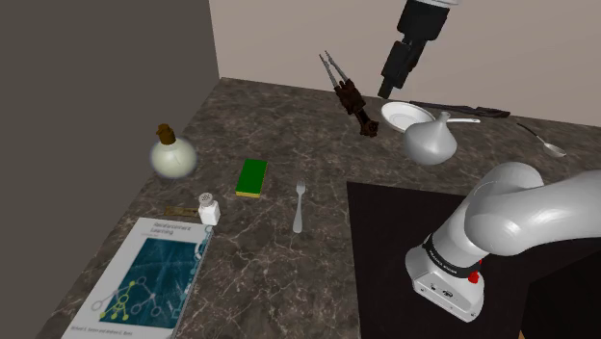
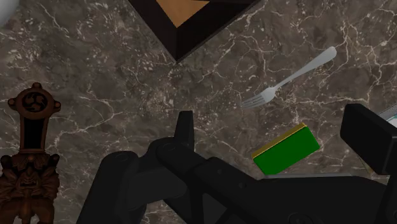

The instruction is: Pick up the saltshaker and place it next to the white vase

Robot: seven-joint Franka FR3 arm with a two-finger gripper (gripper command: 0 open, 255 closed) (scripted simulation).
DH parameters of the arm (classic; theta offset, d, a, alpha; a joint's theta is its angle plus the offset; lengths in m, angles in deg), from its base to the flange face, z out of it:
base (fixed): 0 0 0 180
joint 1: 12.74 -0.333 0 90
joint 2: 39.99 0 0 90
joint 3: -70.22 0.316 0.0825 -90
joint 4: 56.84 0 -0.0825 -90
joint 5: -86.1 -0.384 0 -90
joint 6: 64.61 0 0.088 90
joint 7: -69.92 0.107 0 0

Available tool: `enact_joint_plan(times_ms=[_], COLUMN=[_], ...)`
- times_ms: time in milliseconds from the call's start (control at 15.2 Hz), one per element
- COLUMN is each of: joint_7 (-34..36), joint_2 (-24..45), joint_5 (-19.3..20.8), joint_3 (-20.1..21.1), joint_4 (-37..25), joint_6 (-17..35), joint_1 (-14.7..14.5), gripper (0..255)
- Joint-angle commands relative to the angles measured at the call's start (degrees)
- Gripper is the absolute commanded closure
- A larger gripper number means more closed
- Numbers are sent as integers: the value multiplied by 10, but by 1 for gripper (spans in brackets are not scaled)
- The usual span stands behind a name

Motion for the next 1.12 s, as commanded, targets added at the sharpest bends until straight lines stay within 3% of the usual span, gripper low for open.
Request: enact_joint_plan(times_ms=[0,594,1056], joint_7=[0,84,153], joint_2=[0,95,204], joint_5=[0,-40,-41], joint_3=[0,99,175], joint_4=[0,9,-23], joint_6=[0,116,201], joint_1=[0,-26,-37], gripper=[0,0,0])
